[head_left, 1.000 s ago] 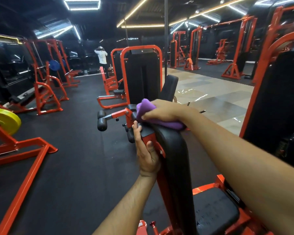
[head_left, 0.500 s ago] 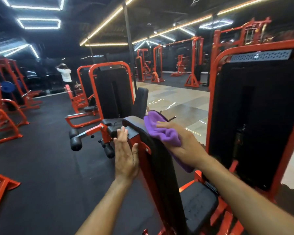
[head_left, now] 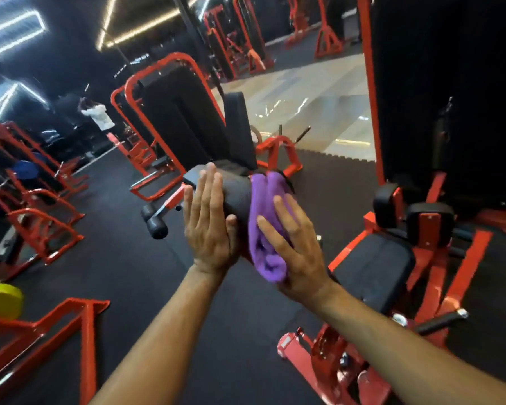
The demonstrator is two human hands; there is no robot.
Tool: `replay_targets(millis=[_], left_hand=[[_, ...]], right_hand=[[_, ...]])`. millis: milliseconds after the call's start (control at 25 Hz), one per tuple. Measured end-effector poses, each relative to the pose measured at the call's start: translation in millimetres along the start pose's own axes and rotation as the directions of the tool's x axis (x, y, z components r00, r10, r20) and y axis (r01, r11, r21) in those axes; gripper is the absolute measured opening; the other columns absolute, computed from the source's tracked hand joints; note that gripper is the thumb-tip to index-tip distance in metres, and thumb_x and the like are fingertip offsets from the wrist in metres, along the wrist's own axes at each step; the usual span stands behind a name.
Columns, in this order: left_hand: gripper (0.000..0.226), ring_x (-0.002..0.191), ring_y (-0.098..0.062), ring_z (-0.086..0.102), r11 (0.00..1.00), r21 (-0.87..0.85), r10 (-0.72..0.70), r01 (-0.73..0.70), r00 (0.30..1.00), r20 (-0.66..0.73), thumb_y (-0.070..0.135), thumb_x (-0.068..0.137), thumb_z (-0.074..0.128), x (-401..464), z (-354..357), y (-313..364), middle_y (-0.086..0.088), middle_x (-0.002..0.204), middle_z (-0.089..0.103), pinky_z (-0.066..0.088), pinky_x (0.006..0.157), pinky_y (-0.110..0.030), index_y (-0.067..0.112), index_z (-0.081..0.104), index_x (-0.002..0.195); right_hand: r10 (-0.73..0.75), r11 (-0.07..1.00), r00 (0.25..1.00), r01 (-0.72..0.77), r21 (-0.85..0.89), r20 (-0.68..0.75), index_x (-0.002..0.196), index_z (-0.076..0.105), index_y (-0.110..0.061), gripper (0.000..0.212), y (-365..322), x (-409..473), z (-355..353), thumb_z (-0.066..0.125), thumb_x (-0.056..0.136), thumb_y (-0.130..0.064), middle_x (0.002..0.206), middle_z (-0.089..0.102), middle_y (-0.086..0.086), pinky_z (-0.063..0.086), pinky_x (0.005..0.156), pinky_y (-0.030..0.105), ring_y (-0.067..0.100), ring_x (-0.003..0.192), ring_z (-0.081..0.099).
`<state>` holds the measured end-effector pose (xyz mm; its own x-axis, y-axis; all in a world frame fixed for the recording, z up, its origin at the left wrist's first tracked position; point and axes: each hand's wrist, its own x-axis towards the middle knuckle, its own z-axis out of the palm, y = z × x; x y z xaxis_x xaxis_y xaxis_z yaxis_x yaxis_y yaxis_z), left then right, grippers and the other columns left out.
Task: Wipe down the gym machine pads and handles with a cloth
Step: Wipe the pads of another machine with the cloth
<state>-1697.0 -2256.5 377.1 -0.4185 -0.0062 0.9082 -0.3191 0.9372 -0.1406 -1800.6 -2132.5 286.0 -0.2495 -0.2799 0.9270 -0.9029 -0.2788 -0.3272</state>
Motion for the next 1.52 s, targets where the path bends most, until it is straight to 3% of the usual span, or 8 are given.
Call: replay_targets(millis=[120, 520, 680, 840, 1040, 1280, 1400, 1520], left_hand=[[0.061, 0.153, -0.028, 0.032, 0.997, 0.055, 0.047, -0.044, 0.998, -0.05, 0.038, 0.11, 0.015, -2, 10, -3, -0.018, 0.158, 0.039, 0.03, 0.121, -0.057, -0.001, 0.033, 0.154], [0.059, 0.14, -0.032, 0.05, 0.996, 0.087, 0.03, -0.017, 0.989, -0.146, 0.039, 0.111, 0.012, -9, 17, -3, -0.02, 0.149, 0.049, 0.04, 0.113, -0.043, 0.001, 0.042, 0.144], [0.058, 0.143, -0.035, 0.047, 0.998, 0.032, -0.045, 0.048, 0.996, -0.078, 0.04, 0.111, 0.015, -10, 8, 10, -0.027, 0.149, 0.048, 0.042, 0.11, -0.055, 0.0, 0.043, 0.143], [0.055, 0.15, -0.034, 0.038, 0.987, -0.008, -0.162, 0.162, 0.986, -0.048, 0.035, 0.111, 0.016, -12, 8, 28, -0.025, 0.155, 0.043, 0.028, 0.118, -0.063, 0.001, 0.041, 0.146], [0.054, 0.149, -0.035, 0.04, 0.979, -0.009, -0.204, 0.203, 0.978, -0.043, 0.033, 0.11, 0.018, -13, 8, 31, -0.023, 0.156, 0.043, 0.027, 0.116, -0.067, -0.001, 0.041, 0.146], [0.053, 0.154, -0.034, 0.029, 0.977, -0.022, -0.213, 0.213, 0.977, 0.0, 0.028, 0.11, 0.023, -20, 4, 34, -0.025, 0.161, 0.034, 0.016, 0.121, -0.069, -0.002, 0.028, 0.153], [0.061, 0.159, -0.026, 0.005, 1.0, -0.011, 0.002, -0.001, 0.992, 0.124, 0.022, 0.109, 0.033, -44, -8, 38, -0.012, 0.172, 0.006, -0.002, 0.126, -0.056, 0.006, 0.011, 0.163], [0.065, 0.159, -0.021, -0.006, 0.92, 0.066, 0.356, -0.387, 0.894, 0.273, 0.027, 0.108, 0.037, -61, -12, 27, -0.005, 0.173, -0.002, -0.007, 0.127, -0.048, 0.009, 0.01, 0.164]], right_hand=[[-0.009, 0.998, 0.995, 0.014, -0.057, 0.095, 0.161, 0.022, -0.023, 0.061, 27, -71, -2, 0.043, 0.104, -0.033, 0.168, 0.013, 0.007, 0.032, 0.103, 0.075, 0.051, 0.146, 0.025], [0.016, 0.996, 0.999, -0.019, 0.087, 0.031, 0.146, 0.045, -0.004, 0.052, -26, 39, -11, 0.053, 0.096, -0.015, 0.156, 0.039, 0.019, 0.03, 0.113, 0.063, 0.044, 0.148, 0.027], [-0.023, 0.999, 1.0, 0.023, 0.027, 0.006, 0.151, 0.037, -0.004, 0.052, -7, -2, -3, 0.031, 0.107, -0.031, 0.163, 0.028, 0.011, 0.028, 0.116, 0.063, 0.04, 0.15, 0.024], [0.053, 0.999, 0.972, -0.053, -0.003, 0.231, 0.161, 0.019, -0.015, 0.063, 25, -86, -22, 0.043, 0.104, -0.024, 0.169, 0.01, 0.002, 0.026, 0.113, 0.069, 0.037, 0.154, 0.014], [0.131, 0.946, 0.987, -0.153, 0.285, 0.095, 0.148, 0.033, 0.009, 0.054, -10, -10, -49, 0.049, 0.099, -0.005, 0.159, 0.027, 0.026, 0.028, 0.117, 0.063, 0.046, 0.149, 0.024], [0.046, 0.986, 0.988, -0.069, 0.152, 0.149, 0.148, 0.039, 0.002, 0.05, -5, -6, -18, 0.045, 0.104, -0.021, 0.158, 0.032, 0.022, 0.024, 0.118, 0.065, 0.044, 0.15, 0.024], [0.327, 0.889, 0.918, -0.38, 0.256, 0.226, 0.152, 0.036, -0.002, 0.056, 13, -73, -49, 0.051, 0.1, -0.014, 0.16, 0.036, 0.013, 0.029, 0.12, 0.046, 0.032, 0.148, 0.034], [0.794, 0.559, 0.607, -0.745, 0.365, 0.024, 0.155, 0.034, -0.014, 0.063, 17, -114, -83, 0.059, 0.098, -0.013, 0.147, 0.05, -0.009, 0.04, 0.107, 0.024, 0.012, 0.127, 0.053]])
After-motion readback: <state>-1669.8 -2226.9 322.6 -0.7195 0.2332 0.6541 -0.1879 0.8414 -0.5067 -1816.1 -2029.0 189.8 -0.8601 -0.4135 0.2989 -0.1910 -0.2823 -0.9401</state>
